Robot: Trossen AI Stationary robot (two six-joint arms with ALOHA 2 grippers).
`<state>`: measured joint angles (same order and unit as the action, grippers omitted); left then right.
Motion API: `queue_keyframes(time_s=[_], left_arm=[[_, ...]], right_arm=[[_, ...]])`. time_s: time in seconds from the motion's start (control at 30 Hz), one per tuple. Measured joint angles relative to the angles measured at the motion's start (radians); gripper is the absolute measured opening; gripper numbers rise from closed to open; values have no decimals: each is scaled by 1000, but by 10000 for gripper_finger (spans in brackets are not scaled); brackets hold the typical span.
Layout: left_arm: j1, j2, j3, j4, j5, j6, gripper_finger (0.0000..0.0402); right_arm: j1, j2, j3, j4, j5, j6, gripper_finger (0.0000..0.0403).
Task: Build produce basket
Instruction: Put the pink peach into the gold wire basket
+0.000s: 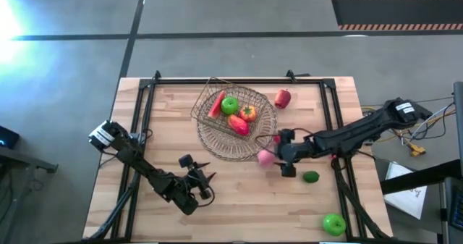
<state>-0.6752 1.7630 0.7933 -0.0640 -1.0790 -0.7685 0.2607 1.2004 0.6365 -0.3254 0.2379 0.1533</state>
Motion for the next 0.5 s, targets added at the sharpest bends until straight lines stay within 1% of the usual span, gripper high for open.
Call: queue_keyframes(time_s=[0.13, 0.23, 0.37, 0.5], left_arm=[[10, 0, 0, 6, 1, 0, 199], [22, 0, 0, 10, 17, 0, 199], [39, 0, 0, 35, 51, 9, 199], [53, 0, 12, 67, 80, 74, 199]], right_arm=[[0, 64, 12, 98, -7, -114, 327], [-3, 126, 27, 140, -16, -164, 327], [-19, 203, 58, 159, -43, -160, 327], [-33, 245, 77, 160, -77, -171, 327]])
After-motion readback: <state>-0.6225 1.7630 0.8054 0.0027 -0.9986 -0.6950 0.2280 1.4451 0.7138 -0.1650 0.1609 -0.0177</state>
